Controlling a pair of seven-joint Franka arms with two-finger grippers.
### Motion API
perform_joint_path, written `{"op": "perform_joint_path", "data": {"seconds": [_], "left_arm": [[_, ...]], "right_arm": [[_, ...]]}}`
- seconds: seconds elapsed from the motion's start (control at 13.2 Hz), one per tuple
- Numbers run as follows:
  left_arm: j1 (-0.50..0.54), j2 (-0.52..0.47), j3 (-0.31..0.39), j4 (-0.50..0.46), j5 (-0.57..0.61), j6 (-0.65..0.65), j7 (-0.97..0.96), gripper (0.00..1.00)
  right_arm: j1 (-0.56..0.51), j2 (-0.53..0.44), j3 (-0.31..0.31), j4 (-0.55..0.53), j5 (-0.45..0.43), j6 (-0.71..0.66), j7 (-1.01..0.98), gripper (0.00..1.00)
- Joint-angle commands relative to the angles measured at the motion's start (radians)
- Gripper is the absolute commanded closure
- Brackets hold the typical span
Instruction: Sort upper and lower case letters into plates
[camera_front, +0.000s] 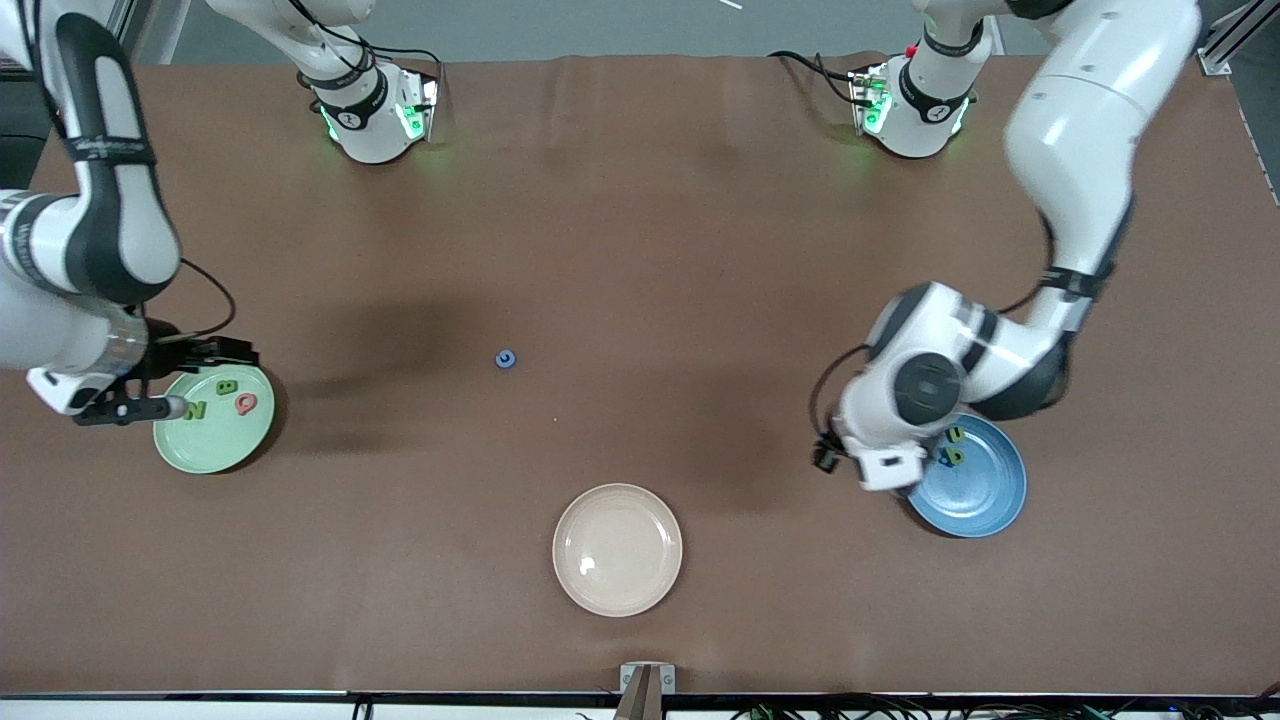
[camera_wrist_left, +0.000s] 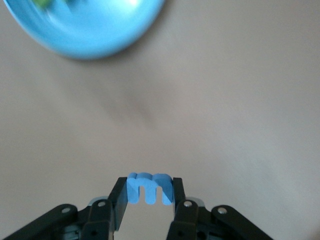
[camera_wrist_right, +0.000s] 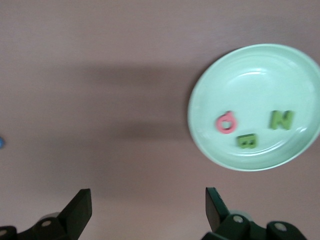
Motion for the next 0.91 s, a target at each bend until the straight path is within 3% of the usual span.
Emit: {"op": "perform_joint_path", "data": {"seconds": [0.0,0.15,0.38,0.53,0.61,0.76,0.83], "left_arm": [[0.133,-0.025,-0.022,-0.091,0.004,-0.011,0.198,1.00],[0.210,-0.023,-0.022,-0.127,0.025,-0.002,0.302,1.00],[0.293,-0.023,-0.022,-0.181,0.122,0.015,0.412,1.00],[0.321,-0.011,-0.021,-0.180,0.128,0.061,0.432,0.98],[0.324,-0.005,-0.021,-0.178,0.130,0.067,0.434,0.85],[0.322,-0.009,-0.022,-0.177,0.130,0.067,0.434,0.18],[0.321,-0.015,-0.024,-0.177,0.130,0.064,0.434,0.07]], "right_arm": [[0.130,-0.046,-0.008,-0.075,0.005,0.018,0.179,0.00],[0.240,-0.038,-0.008,-0.095,0.054,0.062,0.280,0.00],[0.380,-0.014,-0.008,-0.121,0.059,0.170,0.429,0.00],[0.458,-0.005,-0.008,-0.180,0.059,0.306,0.490,0.00],[0.490,0.013,-0.008,-0.201,0.059,0.372,0.519,0.00],[0.527,0.070,-0.008,-0.204,0.059,0.462,0.540,0.00],[0.540,0.090,-0.008,-0.211,0.059,0.505,0.540,0.00]]}}
